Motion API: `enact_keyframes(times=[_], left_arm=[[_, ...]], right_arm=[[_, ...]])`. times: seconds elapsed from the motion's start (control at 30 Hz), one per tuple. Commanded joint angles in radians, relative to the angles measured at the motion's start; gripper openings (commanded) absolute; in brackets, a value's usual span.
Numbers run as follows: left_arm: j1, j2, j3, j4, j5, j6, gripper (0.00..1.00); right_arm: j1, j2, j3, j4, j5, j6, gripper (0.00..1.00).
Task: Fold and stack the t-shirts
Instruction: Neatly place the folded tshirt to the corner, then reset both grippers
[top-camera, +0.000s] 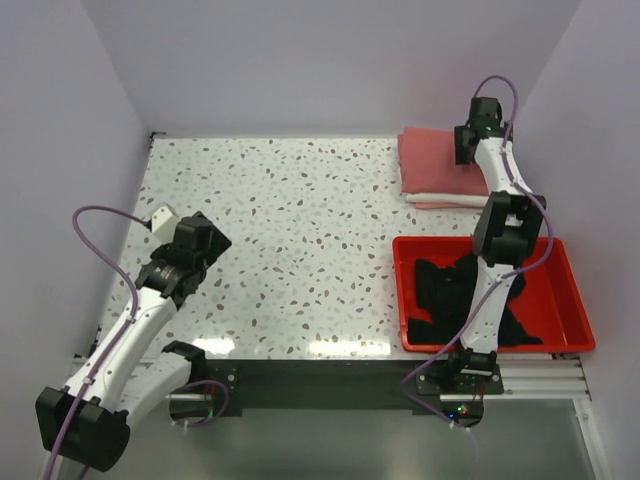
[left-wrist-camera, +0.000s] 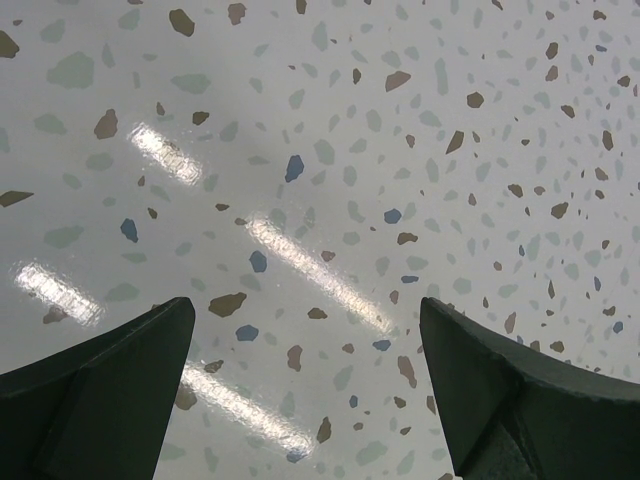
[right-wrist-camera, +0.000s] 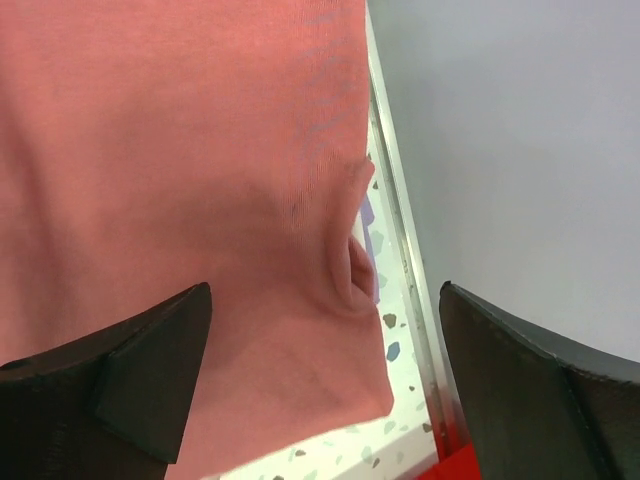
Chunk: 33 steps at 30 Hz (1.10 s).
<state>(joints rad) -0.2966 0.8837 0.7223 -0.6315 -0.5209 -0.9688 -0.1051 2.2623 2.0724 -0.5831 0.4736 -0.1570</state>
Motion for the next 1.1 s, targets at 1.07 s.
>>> enact_keyframes(times=[1.07], left_arm=[[0.007,-0.241,-0.017,-0.125,0.056,-0.002,1.0]], right_arm=[[0.314,-1.42,-1.301,0.299,-0.668,0.51,0.99]])
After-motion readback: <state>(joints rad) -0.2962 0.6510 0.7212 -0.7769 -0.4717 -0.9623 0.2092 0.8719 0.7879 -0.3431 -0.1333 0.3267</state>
